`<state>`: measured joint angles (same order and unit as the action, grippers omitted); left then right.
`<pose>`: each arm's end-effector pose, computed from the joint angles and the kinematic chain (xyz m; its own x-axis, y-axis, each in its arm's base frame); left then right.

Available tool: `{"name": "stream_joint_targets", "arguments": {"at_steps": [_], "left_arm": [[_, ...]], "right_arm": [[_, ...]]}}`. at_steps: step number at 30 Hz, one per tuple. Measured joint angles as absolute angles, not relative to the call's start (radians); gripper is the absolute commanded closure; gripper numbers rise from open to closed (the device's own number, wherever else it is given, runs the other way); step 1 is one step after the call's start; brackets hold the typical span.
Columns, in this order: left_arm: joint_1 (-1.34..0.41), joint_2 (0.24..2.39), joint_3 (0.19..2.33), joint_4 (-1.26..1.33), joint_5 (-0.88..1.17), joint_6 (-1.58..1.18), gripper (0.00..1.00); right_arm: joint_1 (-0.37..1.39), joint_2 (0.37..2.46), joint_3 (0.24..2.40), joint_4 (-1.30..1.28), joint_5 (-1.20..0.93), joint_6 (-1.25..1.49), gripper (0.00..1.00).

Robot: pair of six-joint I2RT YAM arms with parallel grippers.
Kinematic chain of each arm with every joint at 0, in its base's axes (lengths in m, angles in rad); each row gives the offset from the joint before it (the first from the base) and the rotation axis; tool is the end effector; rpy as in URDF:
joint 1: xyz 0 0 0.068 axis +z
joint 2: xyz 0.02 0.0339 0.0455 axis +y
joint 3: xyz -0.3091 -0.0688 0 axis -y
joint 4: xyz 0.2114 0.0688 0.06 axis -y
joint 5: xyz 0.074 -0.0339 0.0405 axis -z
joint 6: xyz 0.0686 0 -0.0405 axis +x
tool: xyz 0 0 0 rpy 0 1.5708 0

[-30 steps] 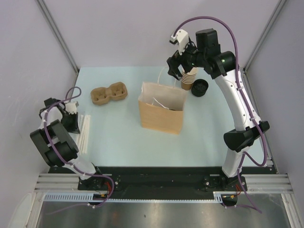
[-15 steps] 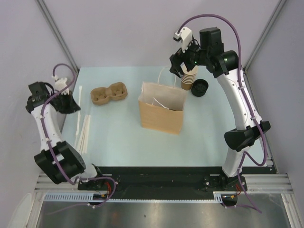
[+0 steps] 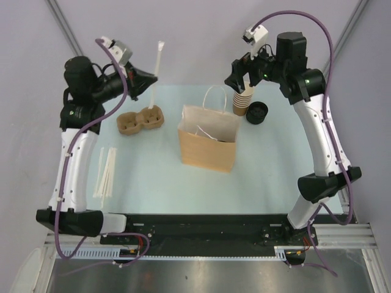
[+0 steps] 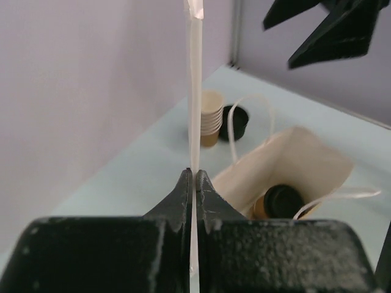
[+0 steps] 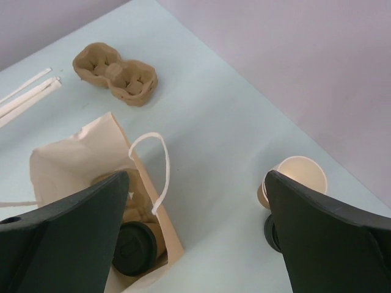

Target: Pack the takeout coffee

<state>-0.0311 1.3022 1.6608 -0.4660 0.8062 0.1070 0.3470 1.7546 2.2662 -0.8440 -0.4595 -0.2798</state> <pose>0.2340 -0.0568 0.5289 -0.0276 0.0748 -0.9968 0.7459 0.6654 0.0293 0.3277 0.1509 0.5290 -0.1019 -0.3001 -0.9485 -0.7566 0.6424 -0.1220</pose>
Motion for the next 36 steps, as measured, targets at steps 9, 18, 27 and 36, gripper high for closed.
{"name": "stream_joint_targets", "arguments": {"at_steps": [9,18,27,36], "left_arm": [[-0.319,1.538,1.921,-0.327,0.890,0.105,1.00],[-0.429,1.661,1.960,-0.426,0.968,0.197,1.00],[-0.447,1.661,1.794,-0.516,0.953,0.301,1.00],[-0.461,1.655,1.661,-0.564,0.847,0.384,0.99]], "right_arm": [[0.315,1.548,2.110,-0.785,-0.461,-0.258,0.01],[0.231,1.420,1.916,-0.777,-0.434,-0.228,0.01],[0.180,1.372,1.835,-0.779,-0.439,-0.190,0.00],[0.177,1.373,1.832,-0.778,-0.466,-0.179,0.00]]}}
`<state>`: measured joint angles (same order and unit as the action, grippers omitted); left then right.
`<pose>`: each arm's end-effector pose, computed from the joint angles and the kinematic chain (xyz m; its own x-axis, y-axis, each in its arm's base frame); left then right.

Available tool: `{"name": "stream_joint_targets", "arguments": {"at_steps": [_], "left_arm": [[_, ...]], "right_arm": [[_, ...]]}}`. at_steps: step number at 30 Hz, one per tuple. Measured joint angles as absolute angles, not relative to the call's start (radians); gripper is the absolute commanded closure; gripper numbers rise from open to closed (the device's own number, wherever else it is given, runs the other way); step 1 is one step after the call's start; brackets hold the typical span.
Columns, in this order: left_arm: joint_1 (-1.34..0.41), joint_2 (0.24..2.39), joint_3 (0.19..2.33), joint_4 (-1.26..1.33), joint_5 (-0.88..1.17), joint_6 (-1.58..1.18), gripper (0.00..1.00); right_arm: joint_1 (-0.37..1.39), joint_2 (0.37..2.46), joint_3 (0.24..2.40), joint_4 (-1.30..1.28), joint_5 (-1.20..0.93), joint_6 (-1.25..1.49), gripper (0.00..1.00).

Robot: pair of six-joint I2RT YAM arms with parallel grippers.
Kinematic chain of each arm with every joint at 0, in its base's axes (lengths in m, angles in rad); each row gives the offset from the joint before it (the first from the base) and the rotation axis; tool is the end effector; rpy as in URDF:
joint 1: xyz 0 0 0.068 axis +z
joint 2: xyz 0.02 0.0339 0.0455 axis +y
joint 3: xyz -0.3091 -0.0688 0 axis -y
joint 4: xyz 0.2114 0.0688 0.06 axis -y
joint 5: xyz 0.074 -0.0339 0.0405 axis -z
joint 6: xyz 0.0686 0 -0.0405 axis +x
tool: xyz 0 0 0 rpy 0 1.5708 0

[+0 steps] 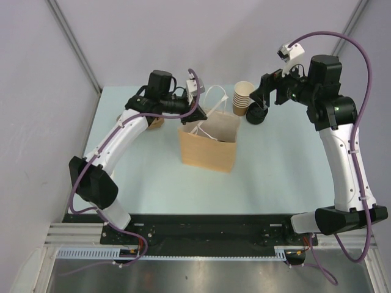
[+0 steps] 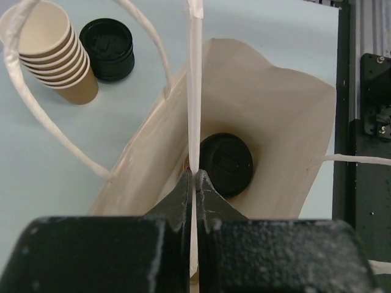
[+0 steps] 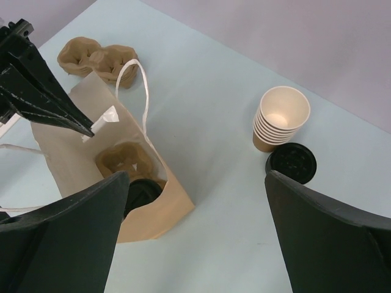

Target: Pack the takeout coffee

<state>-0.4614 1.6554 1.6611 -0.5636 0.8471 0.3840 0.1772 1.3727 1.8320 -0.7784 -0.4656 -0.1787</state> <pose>0.2981 -0.2056 0.4195 -0.1158 0.3346 -0.9352 0.9787 0.1990 -0.0500 0.2412 0.0745 0.5216 -0.2013 -0.1974 -0.9594 -0.6228 0.7818 -0.0302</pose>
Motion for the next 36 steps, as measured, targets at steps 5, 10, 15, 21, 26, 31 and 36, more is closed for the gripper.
{"name": "stream_joint_targets", "arguments": {"at_steps": [5,10,15,21,26,31,36], "left_arm": [[-0.466,1.656,1.657,-0.593,0.809,0.420,0.99],[-0.469,1.655,1.643,-0.598,0.775,0.446,0.99],[-0.469,1.655,1.632,-0.616,0.751,0.464,0.98],[-0.469,1.655,1.632,-0.633,0.728,0.491,0.96],[-0.471,1.655,1.632,-0.649,0.713,0.517,0.94],[-0.471,1.655,1.632,-0.671,0.706,0.541,0.88],[-0.474,1.652,1.633,-0.707,0.698,0.570,0.77]], "right_arm": [[0.174,1.373,1.825,-0.774,-0.479,-0.170,0.01],[0.171,1.378,1.824,-0.772,-0.486,-0.164,0.00],[0.168,1.386,1.824,-0.772,-0.491,-0.157,0.00],[0.166,1.388,1.824,-0.772,-0.503,-0.152,0.00],[0.166,1.390,1.825,-0.772,-0.506,-0.152,0.00],[0.165,1.390,1.825,-0.773,-0.506,-0.152,0.00],[0.160,1.390,1.825,-0.773,-0.506,-0.152,0.00]]}}
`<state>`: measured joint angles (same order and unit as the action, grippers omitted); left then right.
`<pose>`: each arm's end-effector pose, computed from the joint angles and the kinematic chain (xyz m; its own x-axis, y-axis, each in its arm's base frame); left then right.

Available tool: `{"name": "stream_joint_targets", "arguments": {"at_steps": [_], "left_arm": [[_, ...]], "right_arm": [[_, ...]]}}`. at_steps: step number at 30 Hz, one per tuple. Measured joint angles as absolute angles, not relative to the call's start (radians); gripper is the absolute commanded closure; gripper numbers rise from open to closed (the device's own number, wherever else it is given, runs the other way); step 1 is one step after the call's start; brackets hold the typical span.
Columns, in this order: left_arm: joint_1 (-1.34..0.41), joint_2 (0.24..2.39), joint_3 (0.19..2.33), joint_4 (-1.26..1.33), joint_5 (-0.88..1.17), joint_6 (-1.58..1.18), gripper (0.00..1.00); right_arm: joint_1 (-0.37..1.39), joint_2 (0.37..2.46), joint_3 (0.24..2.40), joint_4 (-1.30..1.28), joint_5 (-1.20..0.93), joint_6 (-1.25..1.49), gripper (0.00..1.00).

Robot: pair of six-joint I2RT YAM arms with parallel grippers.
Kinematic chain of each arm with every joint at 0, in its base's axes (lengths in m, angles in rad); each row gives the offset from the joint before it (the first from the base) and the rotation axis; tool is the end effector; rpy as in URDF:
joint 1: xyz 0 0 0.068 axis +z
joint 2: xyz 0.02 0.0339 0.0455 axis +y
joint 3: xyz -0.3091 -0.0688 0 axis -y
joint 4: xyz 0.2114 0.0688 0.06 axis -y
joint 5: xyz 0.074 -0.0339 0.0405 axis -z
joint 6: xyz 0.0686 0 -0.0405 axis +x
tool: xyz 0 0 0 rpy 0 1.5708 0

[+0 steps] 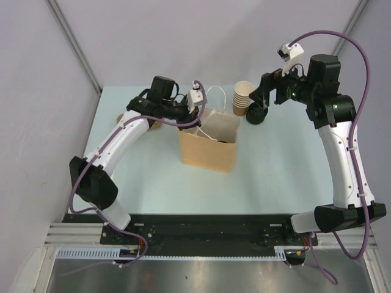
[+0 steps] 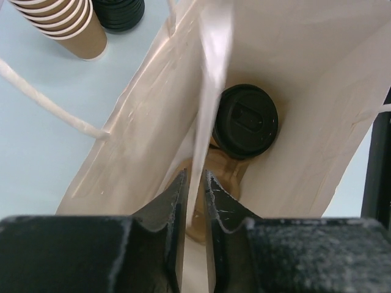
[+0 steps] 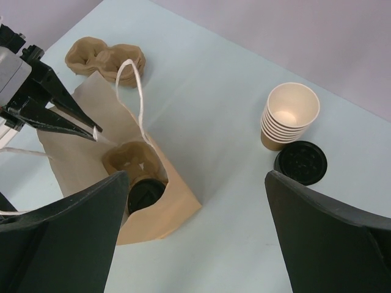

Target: Pack the takeout coffee

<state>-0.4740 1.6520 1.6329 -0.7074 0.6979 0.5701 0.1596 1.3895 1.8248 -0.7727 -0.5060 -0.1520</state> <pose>0.2932 -0.2000 0.3935 -0.0781 0.5048 -0.8597 0.9732 0.2257 0.0441 0.2485 0.0737 0.5167 -0.2336 -0.1718 -0.9570 -0.6332 0.7738 0.0157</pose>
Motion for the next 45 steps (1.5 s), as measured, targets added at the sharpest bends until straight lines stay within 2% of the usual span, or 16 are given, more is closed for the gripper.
{"name": "stream_joint_targets", "arguments": {"at_steps": [4,10,17,23,26,31,33,35,36,37,45], "left_arm": [[-0.487,1.631,1.633,-0.728,0.683,0.595,0.72],[-0.512,1.586,1.662,-0.748,0.672,0.611,0.68],[-0.515,1.581,1.790,-0.752,0.657,0.574,0.67],[-0.498,1.579,1.928,-0.743,0.658,0.483,0.61],[-0.432,1.576,1.977,-0.726,0.678,0.382,0.53],[-0.207,1.542,1.951,-0.679,0.710,0.208,0.38],[-0.120,1.508,1.889,-0.680,0.710,0.163,0.30],[-0.061,1.482,1.838,-0.699,0.712,0.139,0.15],[-0.036,1.470,1.813,-0.714,0.710,0.131,0.11],[-0.009,1.458,1.785,-0.728,0.711,0.130,0.01],[0.064,1.372,1.435,-0.877,0.653,0.229,0.00]], "right_arm": [[0.159,1.390,1.825,-0.773,-0.506,-0.152,0.00],[0.158,1.390,1.825,-0.773,-0.513,-0.152,0.00],[0.157,1.393,1.826,-0.773,-0.519,-0.152,0.00],[0.157,1.399,1.826,-0.774,-0.525,-0.150,0.00],[0.153,1.399,1.825,-0.774,-0.529,-0.146,0.00],[0.125,1.399,1.795,-0.772,-0.542,-0.120,0.00],[0.094,1.402,1.768,-0.770,-0.552,-0.104,0.00],[0.053,1.404,1.729,-0.765,-0.567,-0.085,0.00],[0.025,1.407,1.707,-0.762,-0.576,-0.078,0.00],[0.000,1.411,1.683,-0.762,-0.583,-0.074,0.00],[-0.097,1.415,1.463,-0.784,-0.574,-0.099,0.01]]}}
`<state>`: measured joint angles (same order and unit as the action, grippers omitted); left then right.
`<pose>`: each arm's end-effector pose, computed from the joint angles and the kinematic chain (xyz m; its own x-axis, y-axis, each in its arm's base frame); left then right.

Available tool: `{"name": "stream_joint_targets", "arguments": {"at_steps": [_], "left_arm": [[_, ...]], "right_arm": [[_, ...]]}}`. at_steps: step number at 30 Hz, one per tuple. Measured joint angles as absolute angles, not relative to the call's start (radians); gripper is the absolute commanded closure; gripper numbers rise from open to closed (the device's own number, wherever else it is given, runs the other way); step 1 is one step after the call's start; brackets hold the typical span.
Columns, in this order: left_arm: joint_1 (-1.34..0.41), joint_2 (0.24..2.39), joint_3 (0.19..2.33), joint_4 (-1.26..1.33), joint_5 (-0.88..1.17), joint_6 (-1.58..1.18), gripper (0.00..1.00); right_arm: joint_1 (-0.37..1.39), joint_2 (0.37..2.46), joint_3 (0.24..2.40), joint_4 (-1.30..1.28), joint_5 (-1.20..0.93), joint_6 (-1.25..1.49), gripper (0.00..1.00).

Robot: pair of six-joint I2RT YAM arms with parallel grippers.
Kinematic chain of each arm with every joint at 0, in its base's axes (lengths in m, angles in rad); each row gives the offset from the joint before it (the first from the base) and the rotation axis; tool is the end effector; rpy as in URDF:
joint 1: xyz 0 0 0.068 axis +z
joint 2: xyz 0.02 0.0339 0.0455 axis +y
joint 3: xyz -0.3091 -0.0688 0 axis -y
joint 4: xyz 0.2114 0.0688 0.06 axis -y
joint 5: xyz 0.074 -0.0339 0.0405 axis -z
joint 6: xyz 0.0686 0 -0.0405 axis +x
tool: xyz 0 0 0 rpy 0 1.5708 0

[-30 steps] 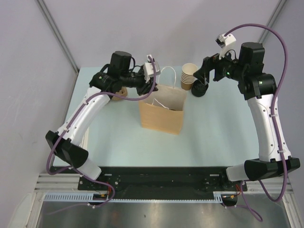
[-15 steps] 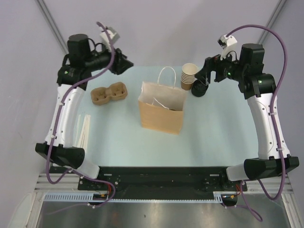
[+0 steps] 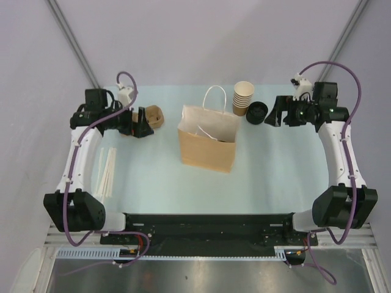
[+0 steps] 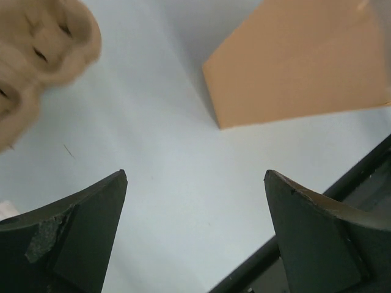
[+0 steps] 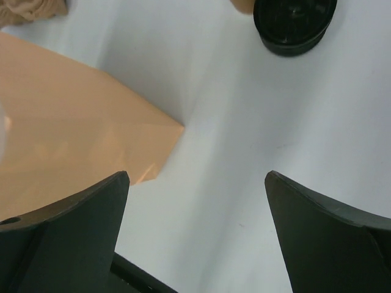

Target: Pack the takeout coffee

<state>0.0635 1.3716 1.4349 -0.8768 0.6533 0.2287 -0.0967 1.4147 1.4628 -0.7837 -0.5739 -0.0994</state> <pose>0.2564 -0.0255 0.3964 -0.6233 0.1408 -0.7692 0.5212 0.8081 -0.2745 0.2801 0.0102 0.4006 -0.6329 -0.0223 -0.7739 -0.3843 0.8768 0.2889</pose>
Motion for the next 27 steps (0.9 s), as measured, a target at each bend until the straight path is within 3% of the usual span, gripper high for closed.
{"name": "stream_joint_targets", "arguments": {"at_steps": [6,14,27], "left_arm": [[0.031,1.364,1.256,-0.904,0.521,0.250,0.01],[-0.136,1.273,1.073,-0.831,0.301,0.226,0.01],[-0.135,0.752,0.971,-0.712,0.133,0.220,0.01]], "right_arm": [[-0.097,1.317,1.311,-0.807,-0.545,-0.118,0.00],[-0.121,1.077,1.151,-0.802,-0.526,-0.124,0.00],[-0.153,0.760,1.093,-0.828,-0.471,-0.161,0.00]]}}
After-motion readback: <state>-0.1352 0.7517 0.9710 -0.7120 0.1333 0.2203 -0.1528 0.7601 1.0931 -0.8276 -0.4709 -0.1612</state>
